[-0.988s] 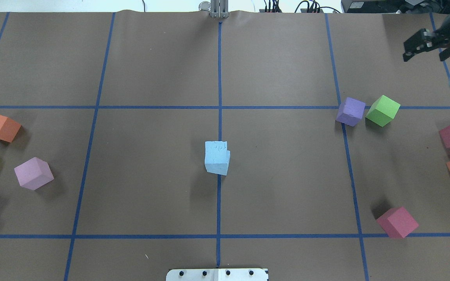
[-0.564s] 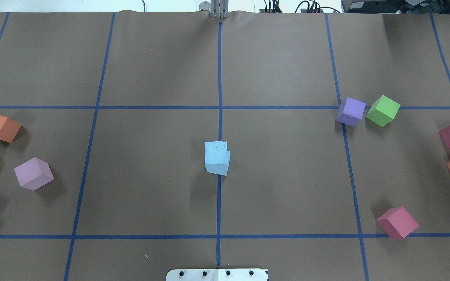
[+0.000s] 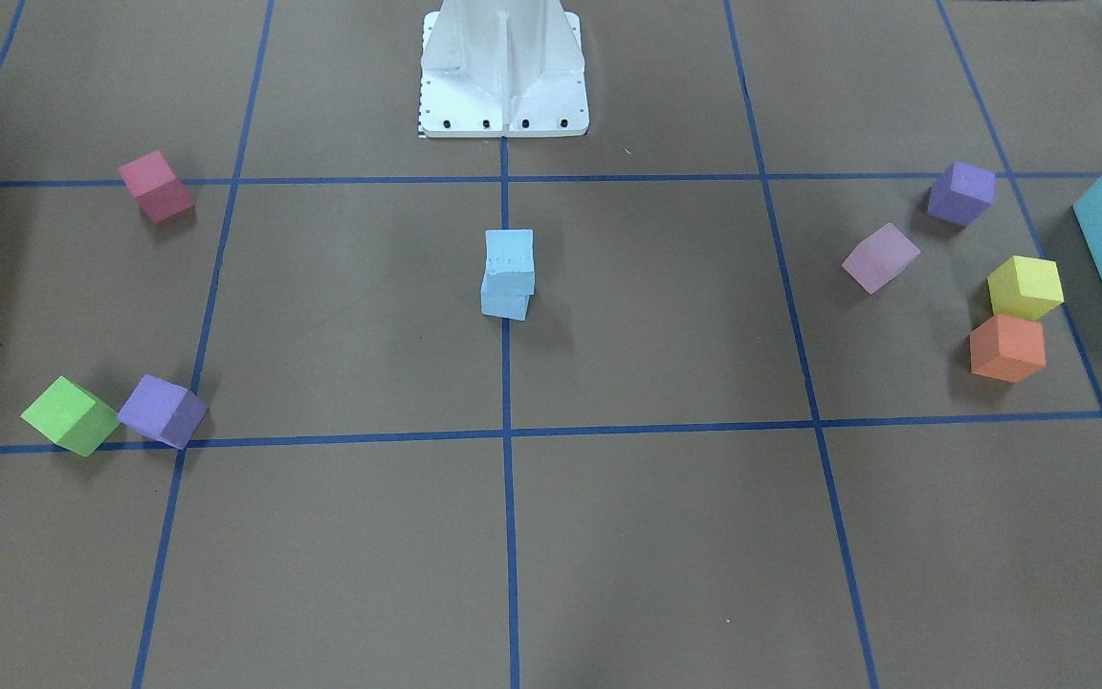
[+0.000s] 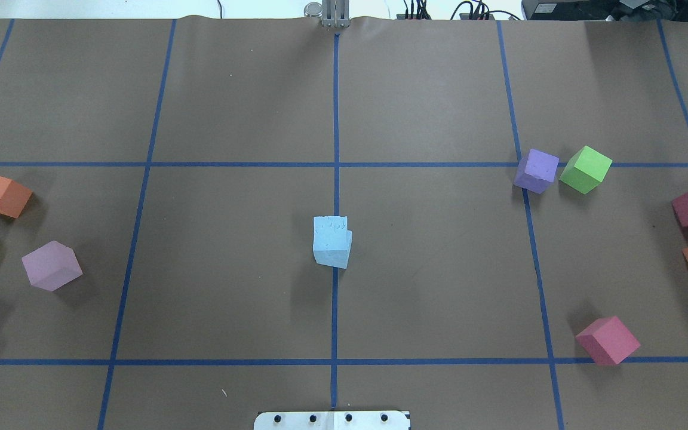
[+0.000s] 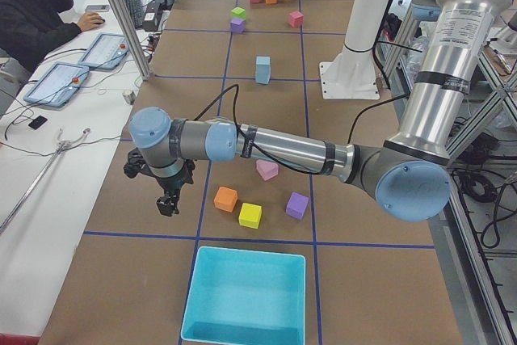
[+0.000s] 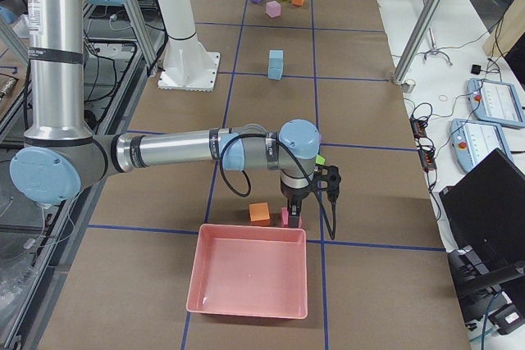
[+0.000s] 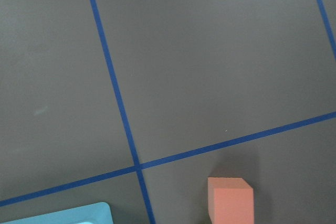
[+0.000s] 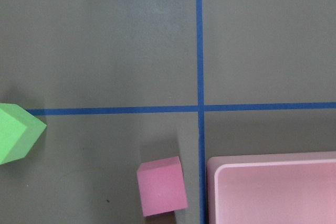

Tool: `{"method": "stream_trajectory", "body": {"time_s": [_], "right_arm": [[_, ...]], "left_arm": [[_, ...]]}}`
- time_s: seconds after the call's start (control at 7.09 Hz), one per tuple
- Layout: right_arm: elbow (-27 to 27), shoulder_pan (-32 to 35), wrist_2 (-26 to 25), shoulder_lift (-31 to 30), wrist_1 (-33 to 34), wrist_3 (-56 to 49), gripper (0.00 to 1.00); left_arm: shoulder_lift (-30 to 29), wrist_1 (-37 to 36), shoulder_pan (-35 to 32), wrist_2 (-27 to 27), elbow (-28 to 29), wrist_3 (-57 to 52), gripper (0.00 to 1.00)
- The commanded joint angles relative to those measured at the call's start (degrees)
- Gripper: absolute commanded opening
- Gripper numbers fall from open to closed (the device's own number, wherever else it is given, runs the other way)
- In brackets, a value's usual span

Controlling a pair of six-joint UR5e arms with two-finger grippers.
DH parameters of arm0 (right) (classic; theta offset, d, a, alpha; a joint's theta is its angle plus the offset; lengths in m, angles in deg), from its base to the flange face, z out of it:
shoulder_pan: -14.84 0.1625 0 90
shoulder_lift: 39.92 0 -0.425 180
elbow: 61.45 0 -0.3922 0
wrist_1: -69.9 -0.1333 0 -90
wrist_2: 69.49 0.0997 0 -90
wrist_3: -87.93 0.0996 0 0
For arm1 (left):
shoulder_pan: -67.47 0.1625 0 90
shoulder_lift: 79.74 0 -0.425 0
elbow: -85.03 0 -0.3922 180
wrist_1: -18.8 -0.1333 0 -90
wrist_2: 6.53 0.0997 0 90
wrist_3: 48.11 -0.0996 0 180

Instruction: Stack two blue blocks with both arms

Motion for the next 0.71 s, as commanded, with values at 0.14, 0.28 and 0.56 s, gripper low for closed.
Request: {"method": "stream_trajectory", "body": {"time_s": [0.14,0.28,0.56], "right_arm": [[0.1,0.3,0.0,-1.1,0.0,-0.8,1.00],[0.1,0.3,0.1,-1.1,0.0,-0.8,1.00],[0.1,0.3,0.1,-1.0,0.0,-0.8,1.00]], "left_arm": [[1.6,1.2,-1.6,0.1,0.7,-0.6,1.00],[1.7,1.2,-1.7,0.1,0.7,-0.6,1.00],[1.7,1.1,-1.7,0.1,0.7,-0.6,1.00]]}}
